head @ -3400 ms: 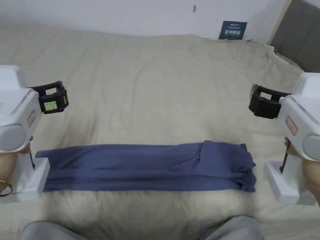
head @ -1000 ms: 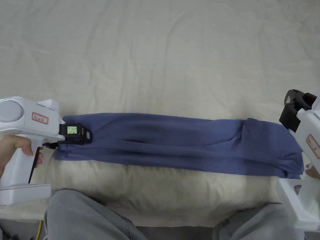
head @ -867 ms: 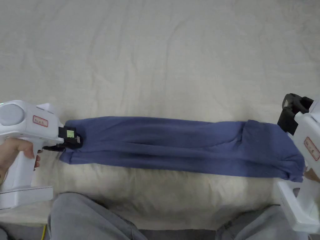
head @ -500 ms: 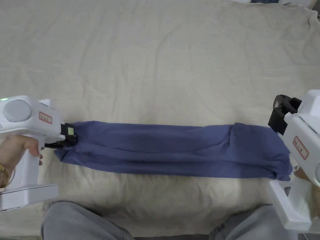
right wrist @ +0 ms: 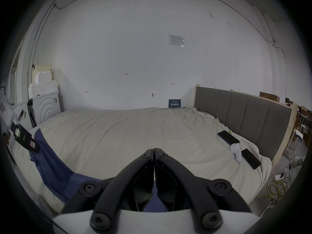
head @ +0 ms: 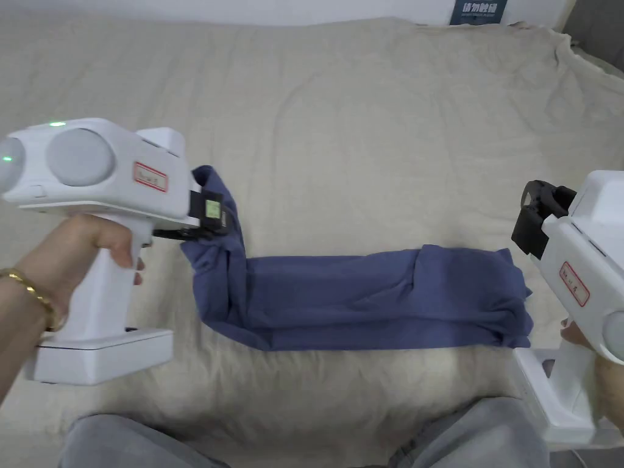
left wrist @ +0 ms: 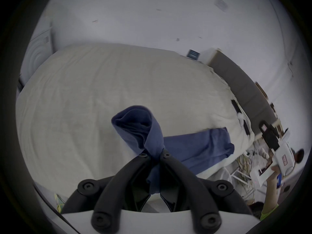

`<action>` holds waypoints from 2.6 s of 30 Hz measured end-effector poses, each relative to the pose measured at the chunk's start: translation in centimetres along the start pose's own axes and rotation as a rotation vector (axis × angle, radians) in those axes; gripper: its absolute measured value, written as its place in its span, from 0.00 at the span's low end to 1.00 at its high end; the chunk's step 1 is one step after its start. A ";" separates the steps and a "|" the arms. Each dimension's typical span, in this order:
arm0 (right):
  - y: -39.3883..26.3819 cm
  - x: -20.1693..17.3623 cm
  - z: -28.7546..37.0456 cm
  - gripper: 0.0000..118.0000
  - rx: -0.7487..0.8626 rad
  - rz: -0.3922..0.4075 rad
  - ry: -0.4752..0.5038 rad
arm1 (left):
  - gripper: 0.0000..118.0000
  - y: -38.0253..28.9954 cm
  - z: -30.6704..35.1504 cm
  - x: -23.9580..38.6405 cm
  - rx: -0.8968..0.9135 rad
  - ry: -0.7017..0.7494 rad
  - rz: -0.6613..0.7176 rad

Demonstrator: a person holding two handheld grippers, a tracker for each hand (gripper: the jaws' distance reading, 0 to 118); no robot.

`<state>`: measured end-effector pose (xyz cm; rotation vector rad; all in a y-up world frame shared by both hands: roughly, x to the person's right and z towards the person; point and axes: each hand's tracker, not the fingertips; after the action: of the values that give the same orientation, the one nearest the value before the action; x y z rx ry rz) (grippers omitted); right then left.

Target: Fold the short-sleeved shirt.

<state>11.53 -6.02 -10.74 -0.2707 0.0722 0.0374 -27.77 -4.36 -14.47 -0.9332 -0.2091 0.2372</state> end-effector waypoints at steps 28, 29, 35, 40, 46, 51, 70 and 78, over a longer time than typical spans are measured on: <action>-1.7 4.2 1.3 0.00 -0.039 -0.007 -0.075 | 0.97 1.2 -12.4 5.9 0.008 0.103 -0.045; -1.6 4.0 1.3 0.00 -0.037 -0.008 -0.071 | 0.91 1.1 -12.1 5.5 0.021 0.141 -0.069; -1.8 3.5 1.0 0.00 -0.045 -0.007 -0.057 | 0.00 -3.5 -14.1 5.6 0.093 0.248 -0.156; -1.6 3.3 1.2 0.00 -0.047 -0.018 -0.068 | 0.00 -7.4 -17.8 8.2 0.045 0.188 -0.191; -1.7 4.2 1.4 0.00 -0.052 -0.026 -0.086 | 0.00 -10.2 -19.5 12.0 0.017 0.167 -0.188; -2.0 4.4 1.5 0.00 -0.064 -0.042 -0.094 | 0.00 -11.9 -18.7 15.0 0.042 0.106 -0.256; -0.8 4.8 1.8 0.00 -0.024 -0.063 -0.087 | 0.00 -1.0 -7.5 2.0 0.199 -0.122 0.139; -0.3 4.0 1.4 0.00 -0.010 -0.068 -0.082 | 0.97 -2.3 -8.4 -7.2 -0.036 -0.279 0.344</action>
<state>15.61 -5.83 -9.59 -0.2811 -0.0190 -0.0188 -32.05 -14.18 -18.03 -0.9680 -0.3096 0.6854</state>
